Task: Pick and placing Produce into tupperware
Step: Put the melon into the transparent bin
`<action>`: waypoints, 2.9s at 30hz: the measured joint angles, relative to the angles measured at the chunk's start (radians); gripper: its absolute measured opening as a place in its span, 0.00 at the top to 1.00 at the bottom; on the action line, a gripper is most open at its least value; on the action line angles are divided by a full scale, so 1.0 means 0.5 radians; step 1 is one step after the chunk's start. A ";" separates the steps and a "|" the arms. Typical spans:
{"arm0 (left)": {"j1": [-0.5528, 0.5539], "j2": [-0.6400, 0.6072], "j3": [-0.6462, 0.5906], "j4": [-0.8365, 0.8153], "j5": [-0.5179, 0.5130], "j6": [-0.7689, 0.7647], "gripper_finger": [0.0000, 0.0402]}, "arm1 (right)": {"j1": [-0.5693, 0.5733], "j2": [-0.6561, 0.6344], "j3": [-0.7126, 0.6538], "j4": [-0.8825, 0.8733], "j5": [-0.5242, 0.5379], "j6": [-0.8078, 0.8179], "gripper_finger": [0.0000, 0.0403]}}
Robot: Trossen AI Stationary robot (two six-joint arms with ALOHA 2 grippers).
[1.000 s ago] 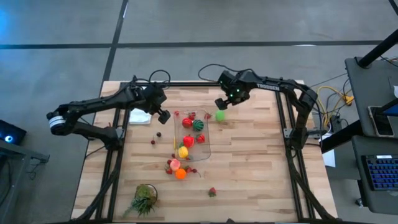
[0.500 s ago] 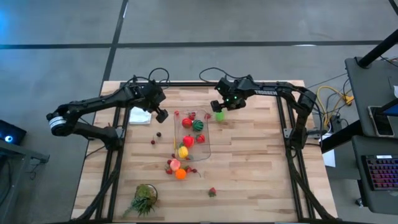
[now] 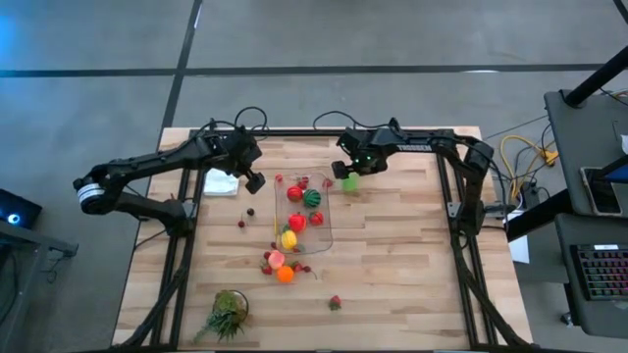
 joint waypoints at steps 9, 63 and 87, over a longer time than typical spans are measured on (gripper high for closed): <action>0.002 0.000 -0.002 0.000 -0.005 -0.002 0.08 | 0.012 0.097 0.000 0.011 -0.076 -0.018 0.18; 0.024 0.001 -0.037 -0.212 -0.357 -0.436 0.08 | 0.150 -0.155 0.504 0.023 -0.476 -0.600 0.43; 0.012 0.001 -0.068 -0.573 -0.151 -0.488 0.08 | 0.544 -0.068 0.580 0.295 -0.257 -0.816 0.38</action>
